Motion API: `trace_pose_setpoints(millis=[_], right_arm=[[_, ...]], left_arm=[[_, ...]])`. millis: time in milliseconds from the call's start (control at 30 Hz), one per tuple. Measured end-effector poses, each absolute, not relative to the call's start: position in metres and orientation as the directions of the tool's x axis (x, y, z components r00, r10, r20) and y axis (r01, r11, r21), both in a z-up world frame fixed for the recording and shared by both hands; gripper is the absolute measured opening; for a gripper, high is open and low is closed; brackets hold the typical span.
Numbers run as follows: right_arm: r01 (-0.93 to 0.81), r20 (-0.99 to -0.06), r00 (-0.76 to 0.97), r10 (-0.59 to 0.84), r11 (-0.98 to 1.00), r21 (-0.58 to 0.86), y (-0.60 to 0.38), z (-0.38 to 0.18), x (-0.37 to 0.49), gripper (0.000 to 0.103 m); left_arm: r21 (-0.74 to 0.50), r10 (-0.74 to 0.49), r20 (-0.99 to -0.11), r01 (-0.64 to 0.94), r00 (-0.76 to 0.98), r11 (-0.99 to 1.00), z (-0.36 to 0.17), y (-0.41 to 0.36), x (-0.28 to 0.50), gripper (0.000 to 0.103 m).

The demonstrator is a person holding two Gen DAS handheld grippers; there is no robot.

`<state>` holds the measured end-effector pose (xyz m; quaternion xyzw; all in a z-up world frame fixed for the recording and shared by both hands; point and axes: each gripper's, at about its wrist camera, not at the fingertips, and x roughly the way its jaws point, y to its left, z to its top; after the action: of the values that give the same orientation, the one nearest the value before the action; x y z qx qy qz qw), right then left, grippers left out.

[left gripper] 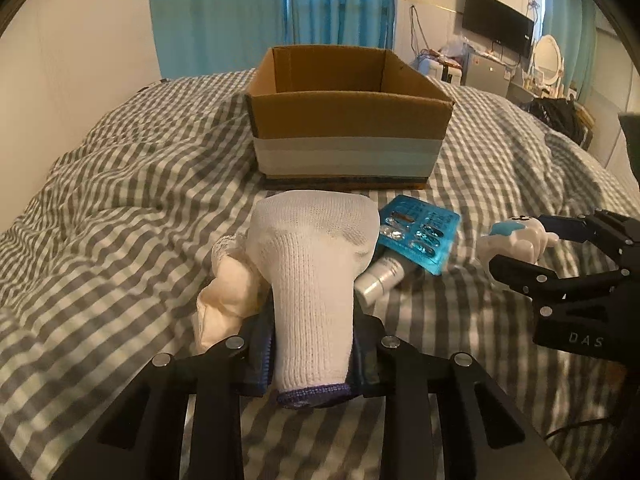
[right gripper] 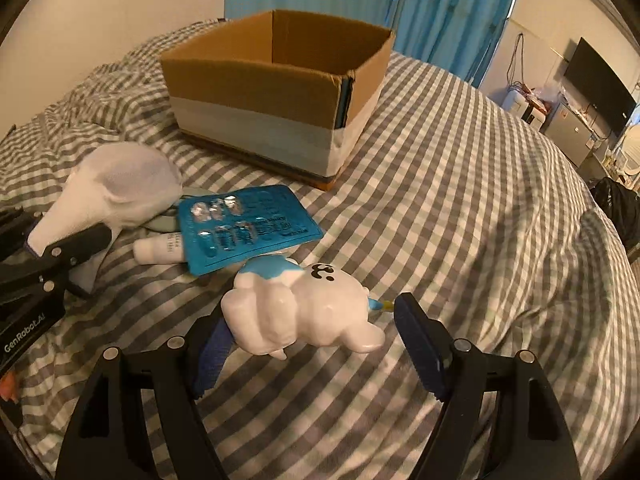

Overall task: Organize objects
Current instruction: 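Grasp the white sock with the left tool while the right tool grasps the white plush toy, then lower the sock and plush toy into the box and open both tools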

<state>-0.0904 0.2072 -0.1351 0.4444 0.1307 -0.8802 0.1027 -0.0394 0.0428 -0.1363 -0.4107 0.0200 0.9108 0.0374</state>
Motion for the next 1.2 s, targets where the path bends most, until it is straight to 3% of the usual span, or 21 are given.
trace_pose_setpoints(millis=[367,733,1200], right_arm=[[0.302,-0.773,-0.621,-0.134,-0.95,-0.078,0.208,-0.095,-0.058,0.077],[0.311,-0.663,-0.723,-0.195,-0.949,-0.059,0.209,0.005,-0.054,0.077],[0.353,-0.582,-0.775,-0.247,-0.933,-0.074,0.184,0.063,-0.112,0.077]], left_arm=[[-0.093,0.122,-0.697,-0.079,-0.707,-0.993,-0.083,0.02,-0.02,0.03],[-0.191,0.239,-0.63,-0.151,-0.738,-0.97,0.001,0.006,-0.044,0.03],[-0.128,0.213,-0.562,-0.171,-0.799,-0.977,0.053,0.02,-0.124,0.03]])
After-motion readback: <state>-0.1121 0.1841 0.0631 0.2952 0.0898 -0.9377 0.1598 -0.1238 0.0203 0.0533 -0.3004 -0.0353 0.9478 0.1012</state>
